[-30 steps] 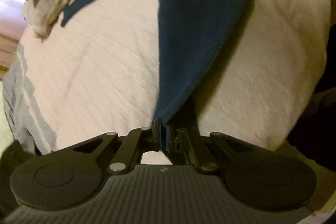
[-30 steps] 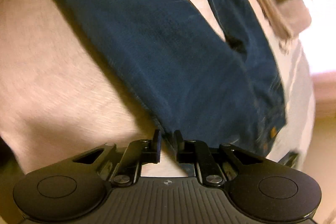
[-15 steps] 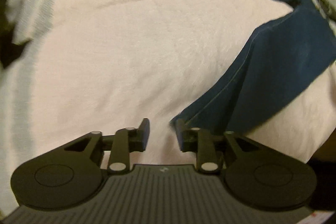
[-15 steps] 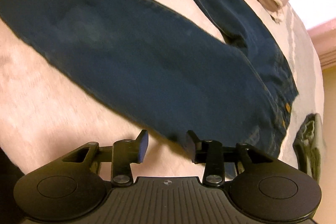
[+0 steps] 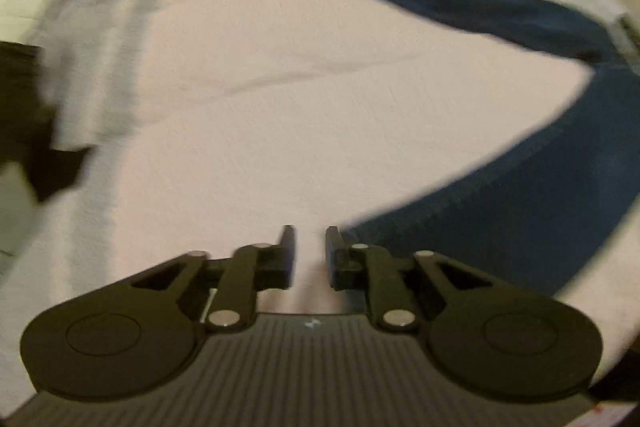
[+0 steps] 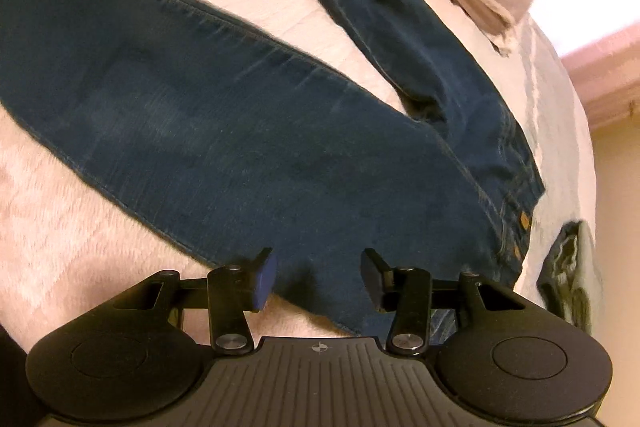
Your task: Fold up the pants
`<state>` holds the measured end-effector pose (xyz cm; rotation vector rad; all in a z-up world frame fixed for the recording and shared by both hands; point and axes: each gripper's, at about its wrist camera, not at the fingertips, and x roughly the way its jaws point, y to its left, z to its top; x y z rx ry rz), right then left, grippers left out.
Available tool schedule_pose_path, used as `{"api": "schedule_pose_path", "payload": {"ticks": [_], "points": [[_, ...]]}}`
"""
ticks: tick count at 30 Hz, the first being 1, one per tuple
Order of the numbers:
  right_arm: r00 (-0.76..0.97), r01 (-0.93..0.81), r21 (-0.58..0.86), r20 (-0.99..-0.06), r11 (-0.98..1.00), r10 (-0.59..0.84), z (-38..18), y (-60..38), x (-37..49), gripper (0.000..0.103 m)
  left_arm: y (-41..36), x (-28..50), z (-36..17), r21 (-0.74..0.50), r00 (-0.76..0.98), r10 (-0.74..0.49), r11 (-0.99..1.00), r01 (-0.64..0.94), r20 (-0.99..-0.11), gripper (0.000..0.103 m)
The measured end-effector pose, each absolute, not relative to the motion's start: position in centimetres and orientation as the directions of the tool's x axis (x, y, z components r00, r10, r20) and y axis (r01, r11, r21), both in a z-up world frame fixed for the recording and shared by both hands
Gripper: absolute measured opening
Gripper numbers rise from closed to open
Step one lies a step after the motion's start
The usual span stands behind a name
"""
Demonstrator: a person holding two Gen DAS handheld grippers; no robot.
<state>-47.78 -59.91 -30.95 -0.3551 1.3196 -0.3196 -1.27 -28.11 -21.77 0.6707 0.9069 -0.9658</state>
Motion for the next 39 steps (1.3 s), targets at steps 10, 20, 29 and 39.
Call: {"api": "schedule_pose_path", "payload": {"ticks": [10,20,29,39], "points": [[0.151,0.538,-0.251,-0.911,0.805,-0.384,-28.6,-68.1,-54.3,0.044,-32.0,-6.6,-21.4,0.099,0.226,-0.407,0.309,0.946,-0.885,0.020],[0.281,0.924,0.145,-0.885,0.355,-0.372,-29.9,-88.5,-65.8,0.045,-46.3,-22.6,-22.3,-0.004,0.006,-0.485,0.018,1.000,-0.874,0.031],[0.331,0.874,0.175,-0.897,0.453,-0.293,-33.8,-98.1,-66.7,0.054,-61.1,-37.4,-25.0,-0.050,-0.160,-0.444,-0.249,0.967,-0.881,0.039],[0.484,0.868,0.436,-0.852,0.238,-0.201,-35.9,-98.9,-70.5,0.063,-68.1,-42.4,-25.8,-0.053,-0.194,-0.405,-0.335,0.941,-0.893,0.046]]}}
